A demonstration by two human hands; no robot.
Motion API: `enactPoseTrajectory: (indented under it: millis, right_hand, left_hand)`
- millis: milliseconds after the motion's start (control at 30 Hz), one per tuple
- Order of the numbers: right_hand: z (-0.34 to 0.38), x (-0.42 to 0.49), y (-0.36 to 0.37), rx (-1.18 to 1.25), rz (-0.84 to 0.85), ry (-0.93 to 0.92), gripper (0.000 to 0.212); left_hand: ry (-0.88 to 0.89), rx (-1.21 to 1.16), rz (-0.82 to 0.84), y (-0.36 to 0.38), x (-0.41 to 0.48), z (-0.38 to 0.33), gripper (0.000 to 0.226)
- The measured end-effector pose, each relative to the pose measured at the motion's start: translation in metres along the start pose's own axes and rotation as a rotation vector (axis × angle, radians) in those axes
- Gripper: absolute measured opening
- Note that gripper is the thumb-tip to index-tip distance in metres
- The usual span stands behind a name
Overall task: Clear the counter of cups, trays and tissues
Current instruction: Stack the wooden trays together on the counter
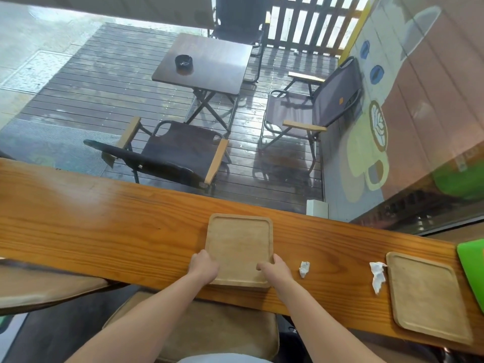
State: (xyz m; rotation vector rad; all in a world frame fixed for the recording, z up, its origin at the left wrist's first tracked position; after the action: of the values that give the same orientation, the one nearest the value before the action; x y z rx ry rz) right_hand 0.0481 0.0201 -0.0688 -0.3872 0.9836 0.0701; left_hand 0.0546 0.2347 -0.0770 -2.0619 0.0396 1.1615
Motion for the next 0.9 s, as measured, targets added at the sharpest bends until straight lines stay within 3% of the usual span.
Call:
enactPoseTrajectory:
  millis: [100, 167, 233, 300, 500, 733, 900]
  right_hand:
    - [-0.003, -0.008, -0.004, 0.017, 0.017, -0.01, 0.067]
    - [-0.007, -0.015, -0.009, 0.027, 0.011, 0.006, 0.074]
    - [-0.009, -0.02, -0.019, 0.037, -0.007, 0.016, 0.077]
    - [-0.013, -0.025, -0.038, 0.035, -0.054, 0.013, 0.067]
    - [-0.045, -0.044, -0.131, 0.059, -0.25, -0.037, 0.025]
    - [-0.13, -0.06, -0.253, 0.038, -0.463, 0.068, 0.016]
    - [-0.181, -0.059, -0.325, 0.057, -0.504, 0.095, 0.016]
  left_hand:
    - [-0.045, -0.003, -0.01, 0.0, -0.003, -0.005, 0.042]
    - [-0.083, 0.082, -0.126, 0.001, -0.009, -0.013, 0.054]
    - [0.01, 0.173, -0.272, 0.003, -0.022, -0.03, 0.05]
    - [0.211, 0.175, -0.307, 0.017, -0.032, -0.056, 0.042]
    - [0.581, 0.149, 0.012, 0.111, -0.075, -0.146, 0.026]
    - [0.721, 0.34, 0.179, 0.226, -0.137, -0.225, 0.017]
    - [0.691, 0.38, 0.296, 0.291, -0.164, -0.26, 0.014]
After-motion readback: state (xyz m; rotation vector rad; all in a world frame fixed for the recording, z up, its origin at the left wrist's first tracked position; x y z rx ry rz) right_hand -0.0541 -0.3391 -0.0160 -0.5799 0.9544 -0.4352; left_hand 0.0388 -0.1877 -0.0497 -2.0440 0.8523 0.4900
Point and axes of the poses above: each hand's wrist, its own x-axis towards the middle knuckle, its own y-axis out of the palm, z = x × y, the point moved 4 cm from there along x, towards the middle knuckle, and after that the axes turned 3 degrees about -y, right-handed, at the moved point
